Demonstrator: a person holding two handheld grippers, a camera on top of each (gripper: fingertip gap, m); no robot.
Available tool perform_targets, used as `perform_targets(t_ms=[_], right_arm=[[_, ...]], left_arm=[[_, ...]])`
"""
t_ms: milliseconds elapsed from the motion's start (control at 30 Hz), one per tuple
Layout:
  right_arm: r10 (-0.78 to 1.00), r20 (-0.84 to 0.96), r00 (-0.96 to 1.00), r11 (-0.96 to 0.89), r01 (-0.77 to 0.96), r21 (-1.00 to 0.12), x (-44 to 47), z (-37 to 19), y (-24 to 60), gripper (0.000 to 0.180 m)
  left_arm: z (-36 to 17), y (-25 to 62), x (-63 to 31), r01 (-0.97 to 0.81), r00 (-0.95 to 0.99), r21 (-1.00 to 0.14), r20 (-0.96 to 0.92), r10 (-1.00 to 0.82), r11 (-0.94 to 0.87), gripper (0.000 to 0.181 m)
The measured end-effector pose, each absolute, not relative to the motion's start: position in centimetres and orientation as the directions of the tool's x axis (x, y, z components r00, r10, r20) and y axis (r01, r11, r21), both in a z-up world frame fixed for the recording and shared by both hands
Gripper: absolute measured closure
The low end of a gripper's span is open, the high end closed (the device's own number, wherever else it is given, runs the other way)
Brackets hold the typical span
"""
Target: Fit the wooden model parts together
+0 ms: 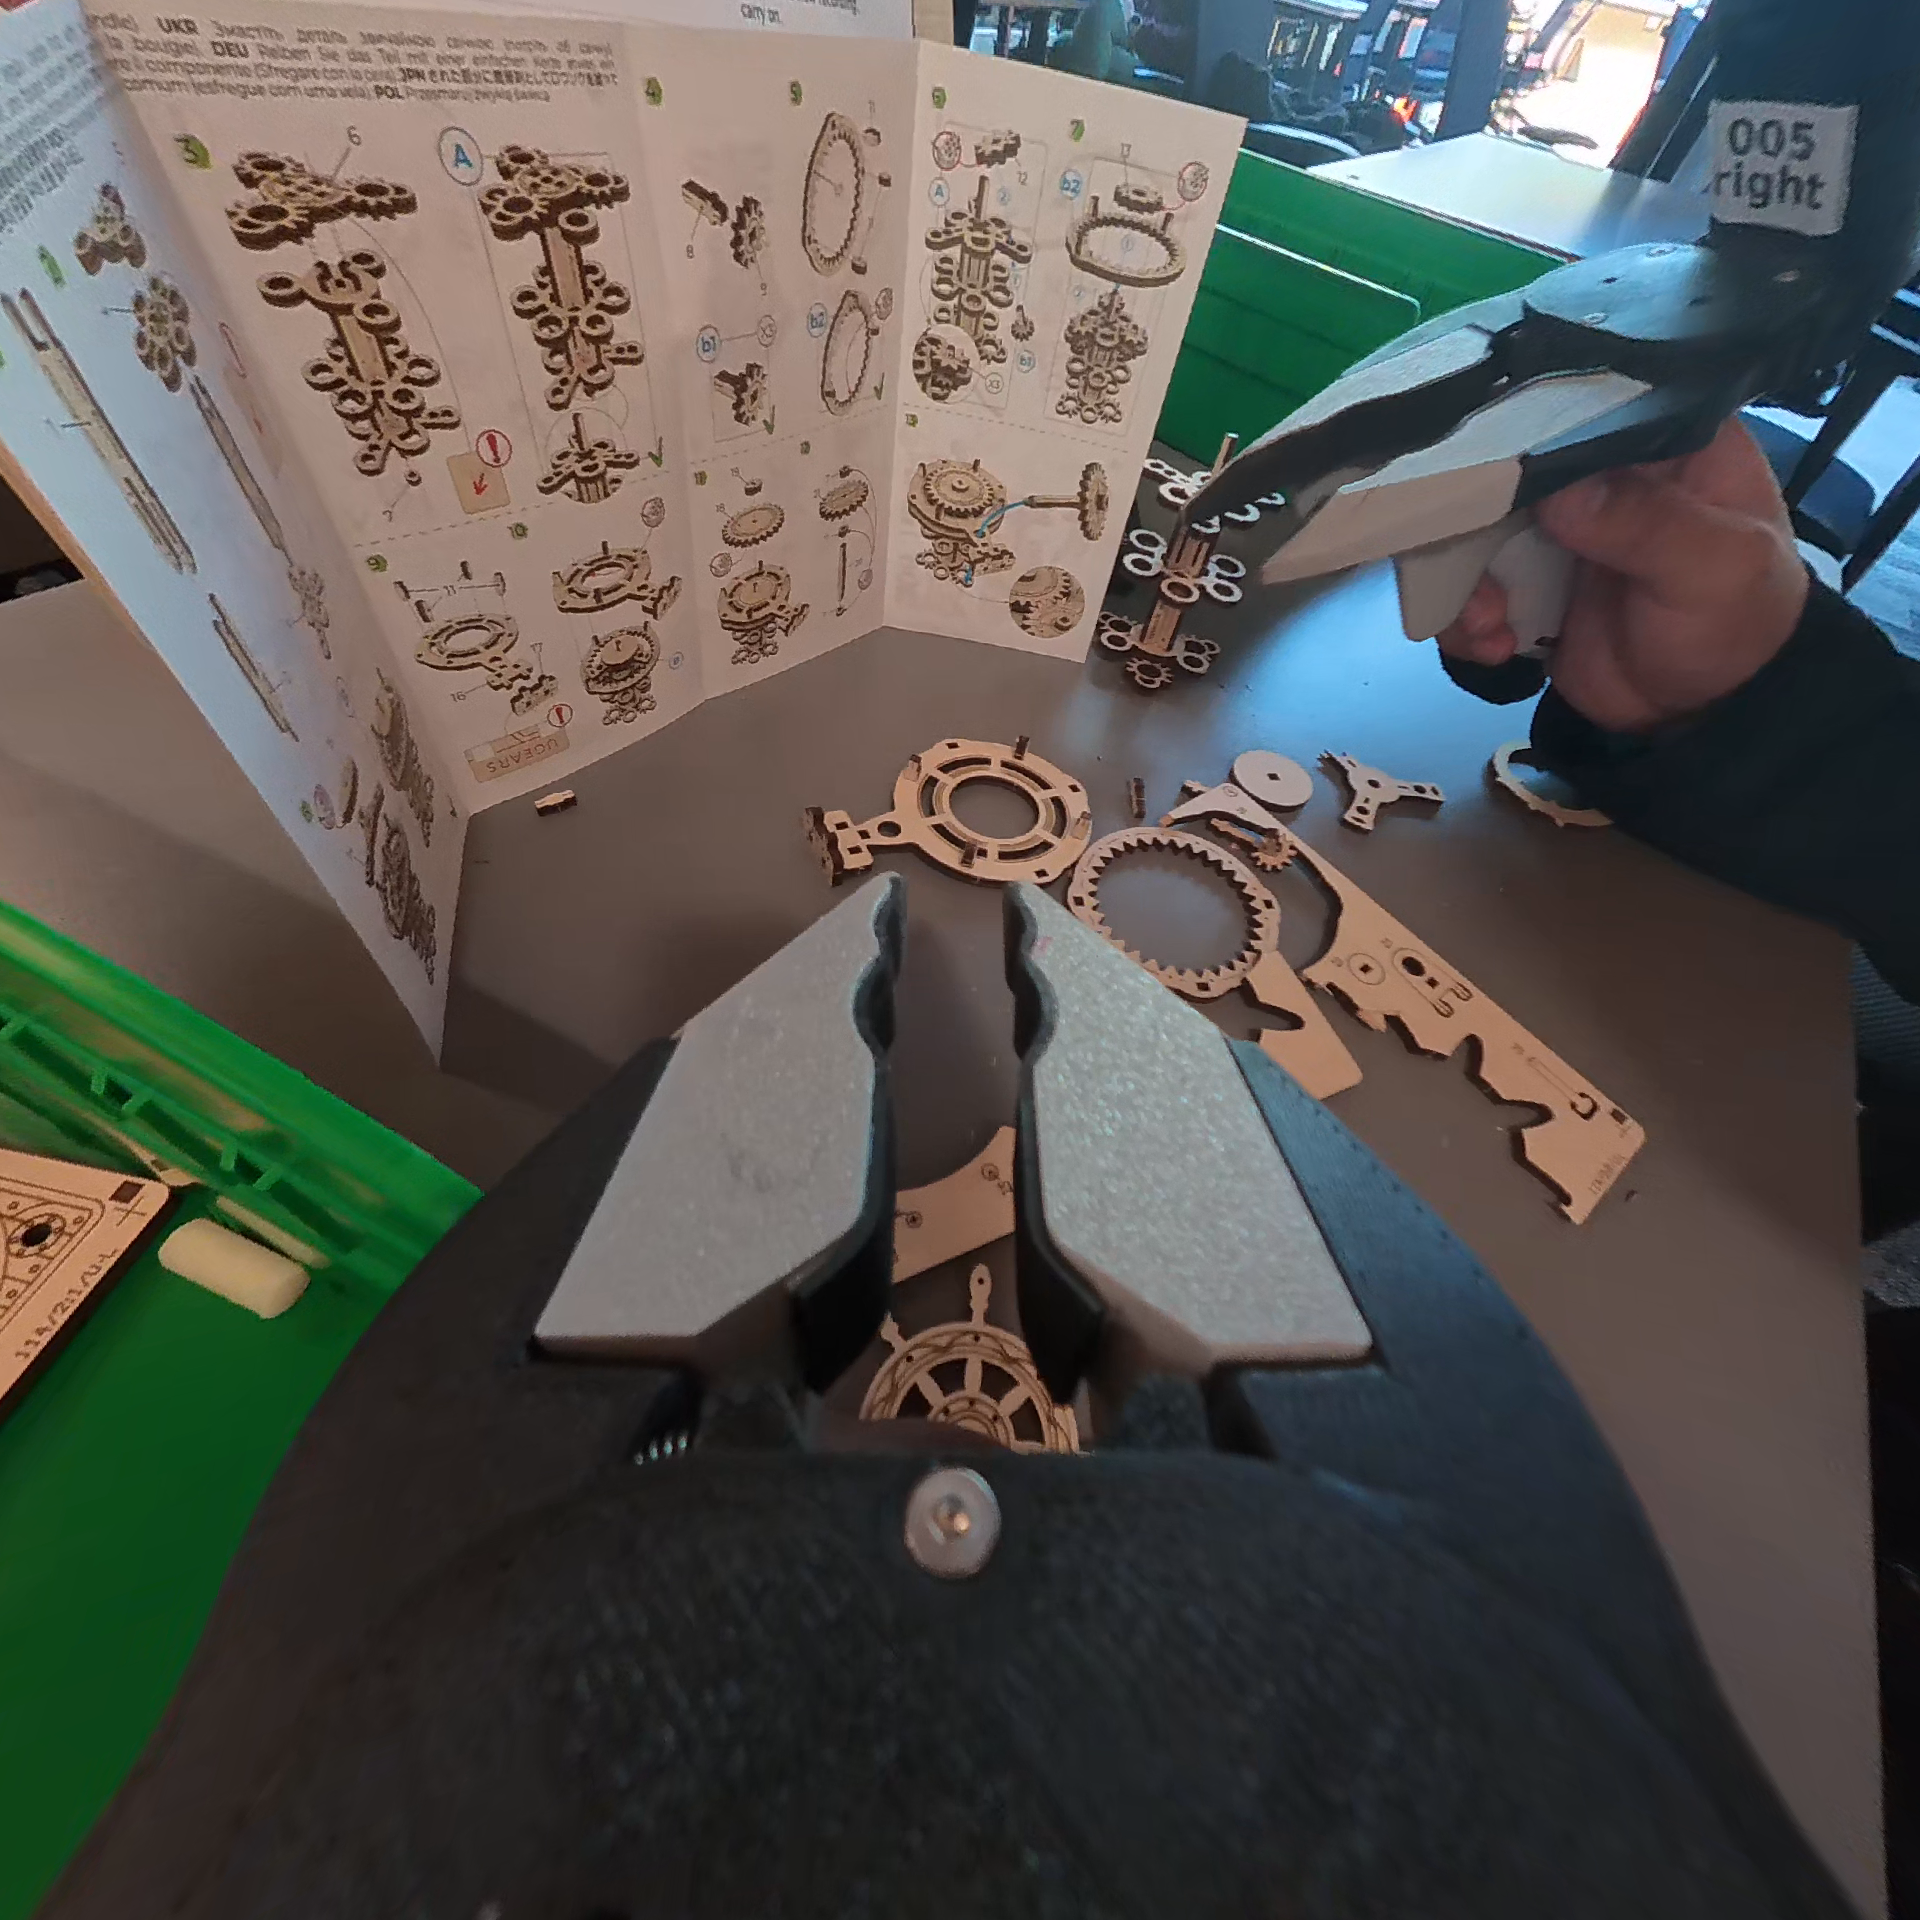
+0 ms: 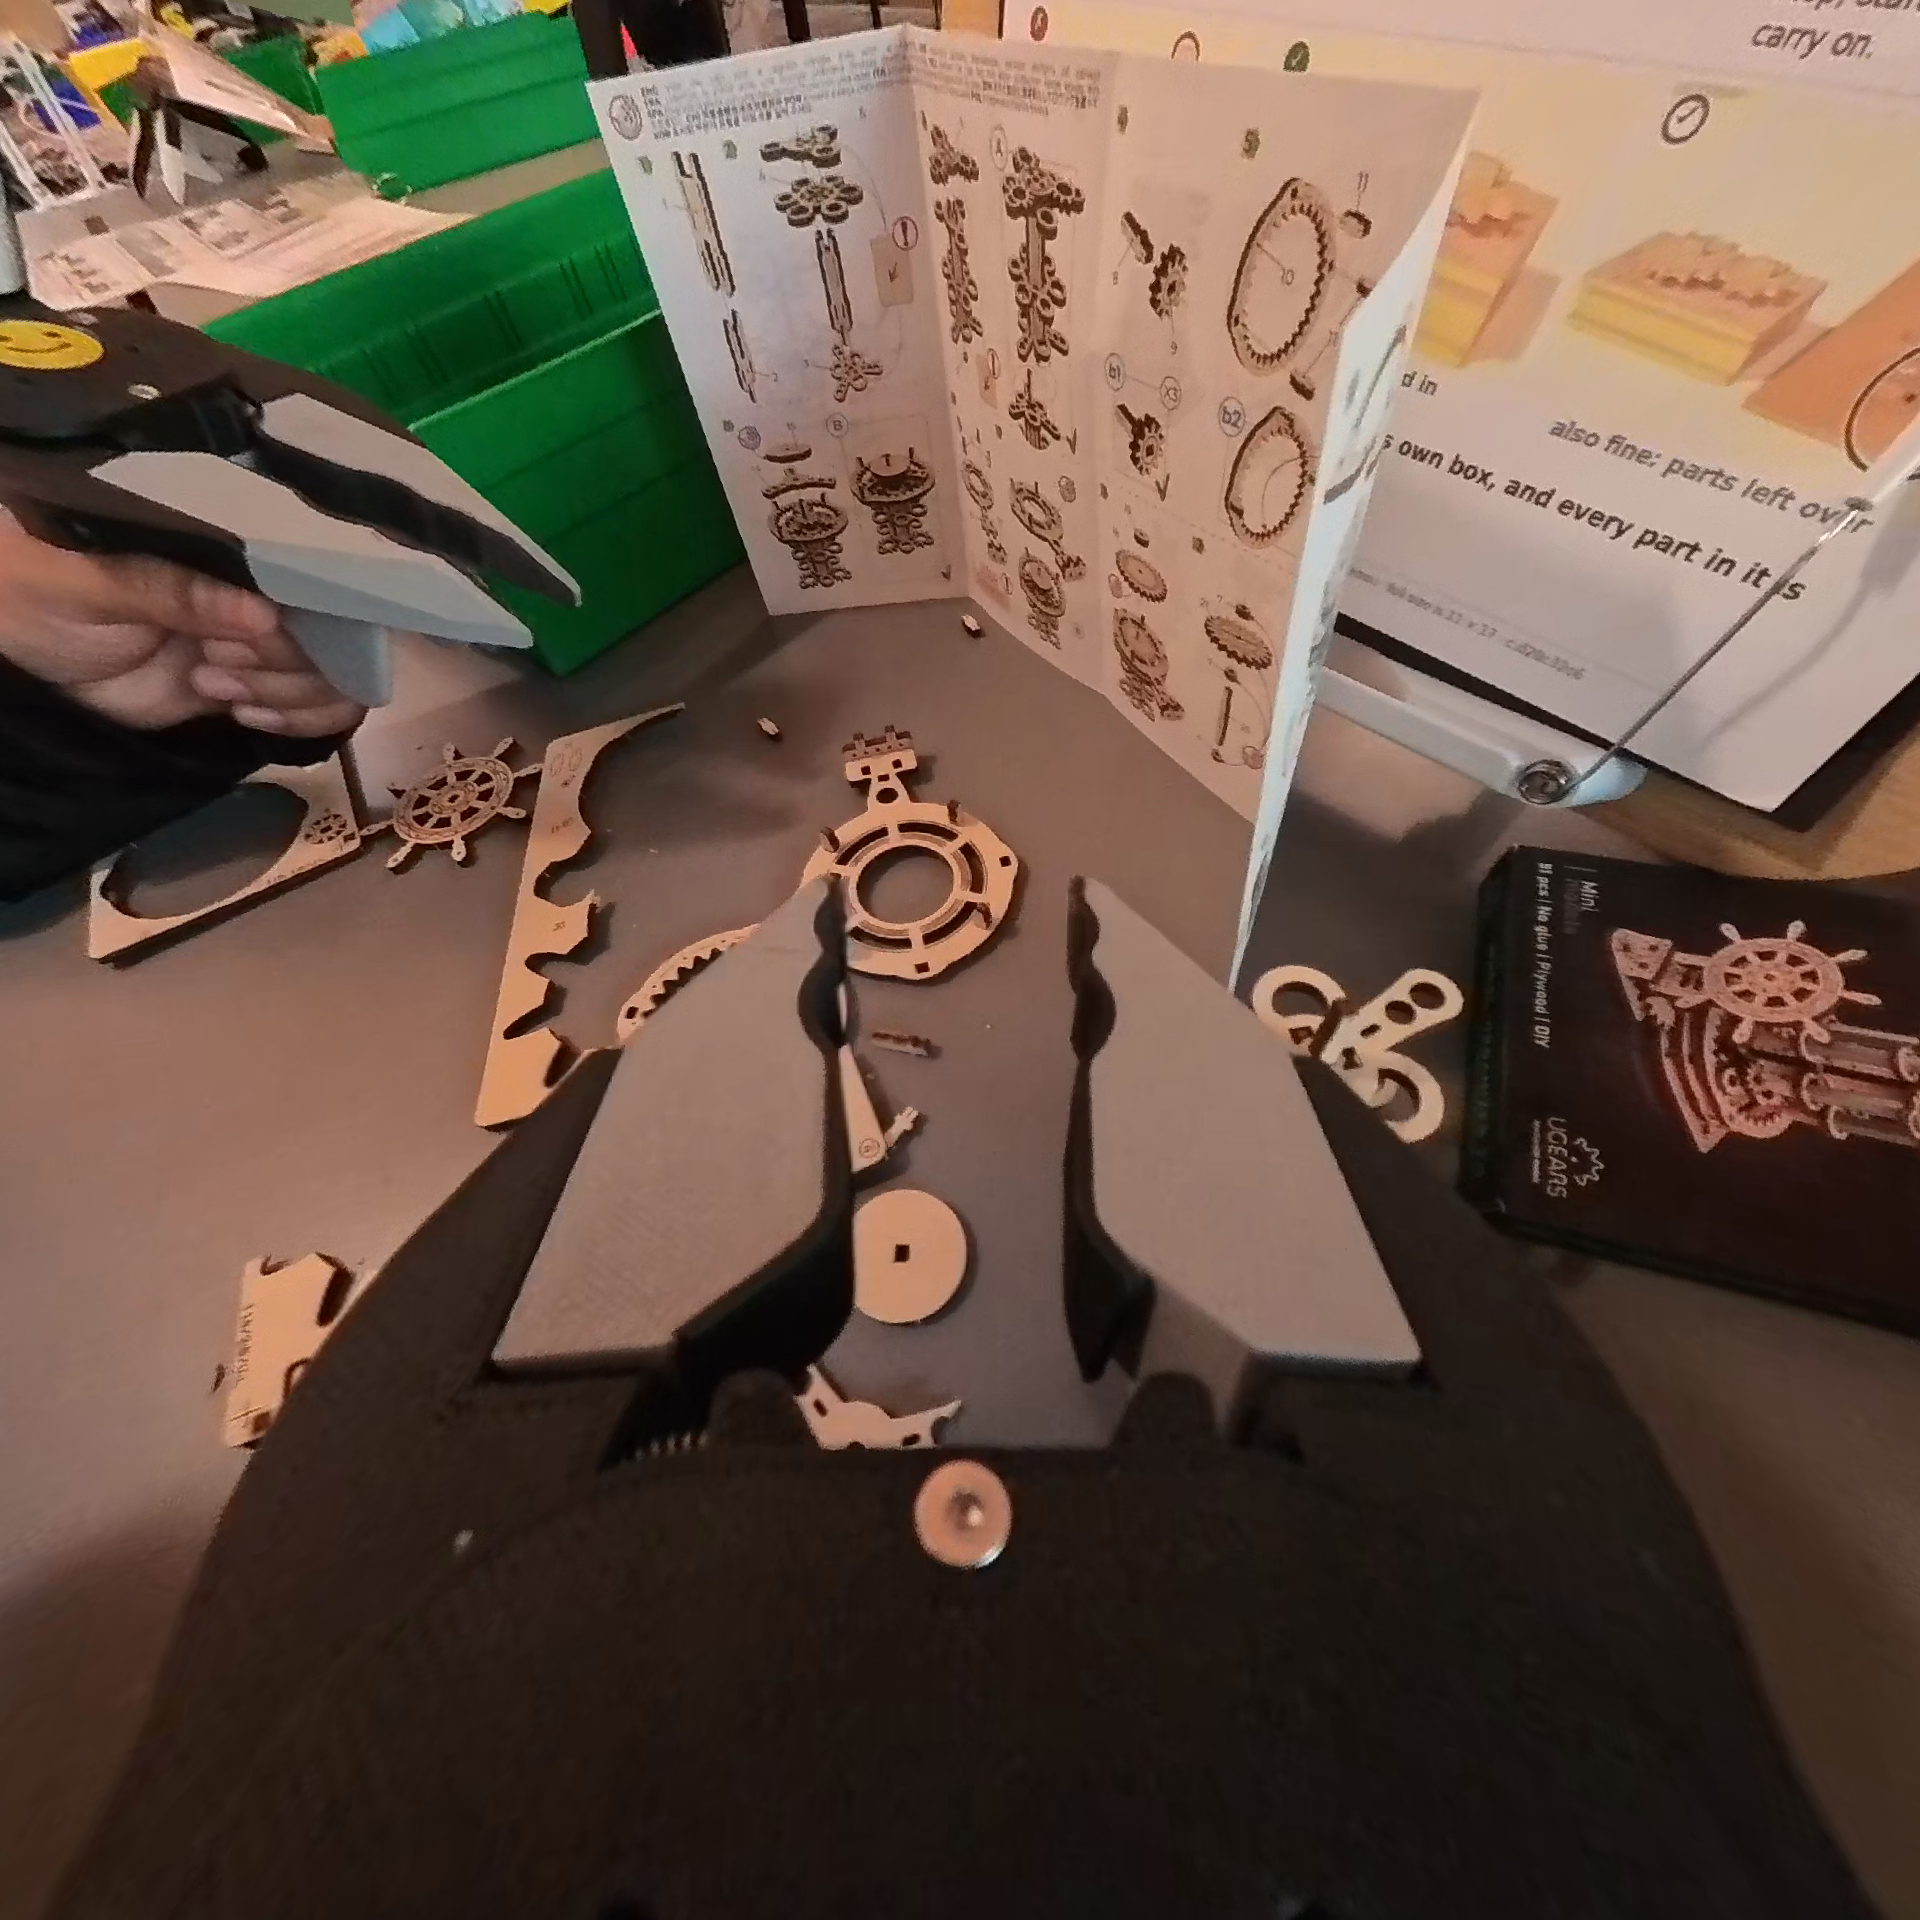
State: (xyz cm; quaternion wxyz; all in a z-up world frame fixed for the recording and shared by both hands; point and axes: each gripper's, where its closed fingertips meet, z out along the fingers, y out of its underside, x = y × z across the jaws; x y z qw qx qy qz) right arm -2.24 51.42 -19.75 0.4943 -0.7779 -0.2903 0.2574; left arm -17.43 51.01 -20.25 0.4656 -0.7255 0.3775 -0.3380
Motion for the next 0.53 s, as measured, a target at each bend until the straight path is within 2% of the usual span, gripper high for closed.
perform_targets(t_ms=[233, 333, 433, 533], right_arm=[[0.827, -0.103, 0.553, -0.320, 0.313, -0.894, -5.4, -20.8, 48.9, 0.138], [0.855, -0.053, 0.516, -0.296, 0.400, -0.867, -7.2, -22.2, 47.9, 0.138], [0.865, -0.034, 0.501, -0.290, 0.443, -0.848, -8.3, -23.0, 47.5, 0.140], [0.859, -0.012, 0.512, -0.284, 0.456, -0.843, -8.2, -23.2, 47.7, 0.141]], left_arm=[[-21.3, 50.4, -16.5, -0.293, 0.463, -0.918, 0.110, -0.879, -0.269, 0.166], [-22.5, 48.1, -15.6, -0.391, 0.339, -0.886, 0.114, -0.934, -0.250, 0.163], [-24.2, 46.4, -14.7, -0.522, 0.256, -0.844, -0.015, -0.967, -0.125, 0.162], [-24.9, 46.7, -14.3, -0.589, 0.270, -0.808, -0.171, -0.947, -0.022, 0.164]])
